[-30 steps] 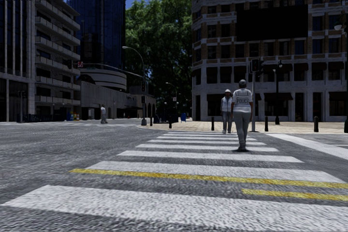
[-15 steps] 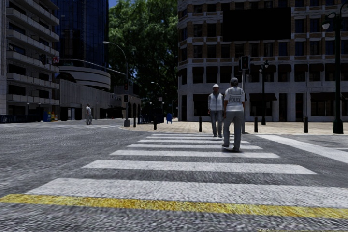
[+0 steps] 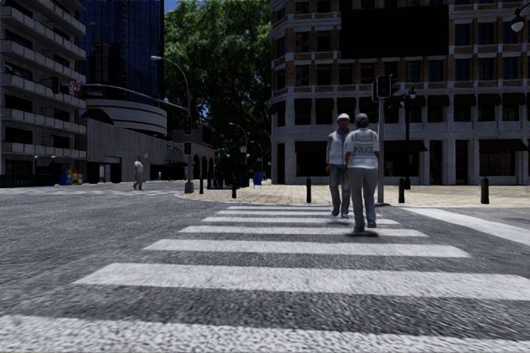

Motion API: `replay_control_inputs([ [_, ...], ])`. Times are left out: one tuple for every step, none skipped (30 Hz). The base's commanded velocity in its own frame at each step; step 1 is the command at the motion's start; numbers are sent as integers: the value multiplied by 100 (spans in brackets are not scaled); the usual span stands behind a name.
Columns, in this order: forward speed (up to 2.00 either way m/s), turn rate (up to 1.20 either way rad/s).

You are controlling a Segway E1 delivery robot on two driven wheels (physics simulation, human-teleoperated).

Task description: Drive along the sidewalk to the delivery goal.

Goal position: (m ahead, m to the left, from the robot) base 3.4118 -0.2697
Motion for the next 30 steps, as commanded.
replay_control_inputs([
  [152, 0],
  [147, 0],
  [144, 1],
  [141, 31],
  [141, 31],
  [140, 44],
  [134, 52],
  [130, 56],
  [130, 56],
  [123, 57],
  [119, 57],
  [117, 57],
  [117, 57],
  [116, 57],
  [116, 57],
  [115, 58],
  [115, 58],
  [115, 61],
  [114, 62],
  [113, 62],
  [113, 54],
  [113, 54],
  [113, 0],
  [113, 0],
  [113, 0],
  [113, 0],
  [113, 0],
  [113, 0],
  [112, 0],
  [112, 0],
])
